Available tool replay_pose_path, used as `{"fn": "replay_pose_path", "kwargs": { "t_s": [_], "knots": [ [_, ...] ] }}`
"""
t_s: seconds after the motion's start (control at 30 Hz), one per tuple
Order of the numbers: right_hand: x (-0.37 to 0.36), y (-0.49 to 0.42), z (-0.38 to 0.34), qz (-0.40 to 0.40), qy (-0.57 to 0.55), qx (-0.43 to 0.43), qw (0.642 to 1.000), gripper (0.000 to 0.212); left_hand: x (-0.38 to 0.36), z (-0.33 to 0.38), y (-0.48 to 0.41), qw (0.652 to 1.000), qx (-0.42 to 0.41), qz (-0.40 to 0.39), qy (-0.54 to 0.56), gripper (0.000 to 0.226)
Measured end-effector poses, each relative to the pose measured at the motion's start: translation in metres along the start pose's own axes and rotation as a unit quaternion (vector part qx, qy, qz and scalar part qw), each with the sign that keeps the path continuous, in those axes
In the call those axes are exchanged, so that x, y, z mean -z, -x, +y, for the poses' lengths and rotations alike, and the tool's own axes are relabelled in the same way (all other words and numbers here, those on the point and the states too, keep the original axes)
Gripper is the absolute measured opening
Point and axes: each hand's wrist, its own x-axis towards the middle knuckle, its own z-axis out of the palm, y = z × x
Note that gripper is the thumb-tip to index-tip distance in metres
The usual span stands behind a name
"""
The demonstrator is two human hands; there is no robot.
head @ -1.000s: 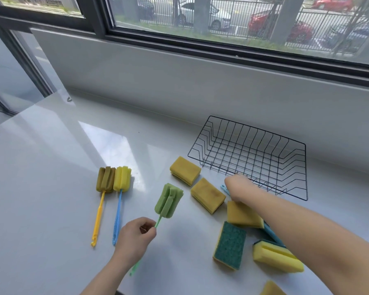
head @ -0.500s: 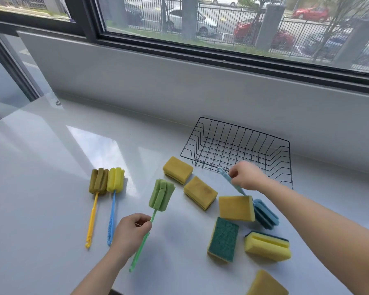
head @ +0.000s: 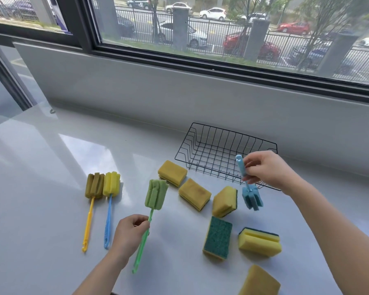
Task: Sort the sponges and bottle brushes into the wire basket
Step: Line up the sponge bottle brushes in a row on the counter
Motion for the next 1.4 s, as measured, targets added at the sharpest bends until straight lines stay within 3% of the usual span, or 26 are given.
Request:
{"fn": "replay_pose_path", "kwargs": {
  "t_s": [0.17,0.27,0.43,0.53,0.7,0.97,1.1,1.4],
  "knots": [
    [0.007,0.025,-0.017,0.029,-0.128,-0.005,0.991,0.028,0.005,-0.001,0.001,1.0,0.004,0.008,0.017,0.017],
    [0.006,0.033,-0.029,0.052,-0.108,0.013,0.993,0.045,0.008,-0.002,-0.001,0.999,0.006,0.017,0.031,0.017],
    [-0.015,0.035,-0.041,0.103,-0.014,0.036,0.994,0.009,0.016,-0.004,-0.005,0.997,0.012,0.03,0.064,0.017],
    [-0.037,0.033,-0.041,0.104,-0.048,0.021,0.993,0.03,0.024,-0.004,-0.007,0.996,0.008,0.044,0.081,0.016],
    [-0.097,0.026,-0.044,0.04,-0.145,0.003,0.989,0.051,0.05,-0.007,-0.006,0.992,0.002,0.072,0.103,0.016],
    [-0.23,0.017,-0.055,-0.087,-0.194,-0.088,0.973,0.049,0.122,-0.038,-0.011,0.982,0.026,0.163,0.091,0.03],
    [-0.282,0.018,-0.067,-0.057,-0.24,-0.144,0.958,0.034,0.157,-0.049,-0.023,0.978,0.046,0.195,0.066,0.031],
    [-0.348,0.026,-0.078,0.02,-0.257,-0.184,0.949,0.041,0.19,-0.067,-0.061,0.98,0.084,0.182,0.011,0.014]
  ]
}}
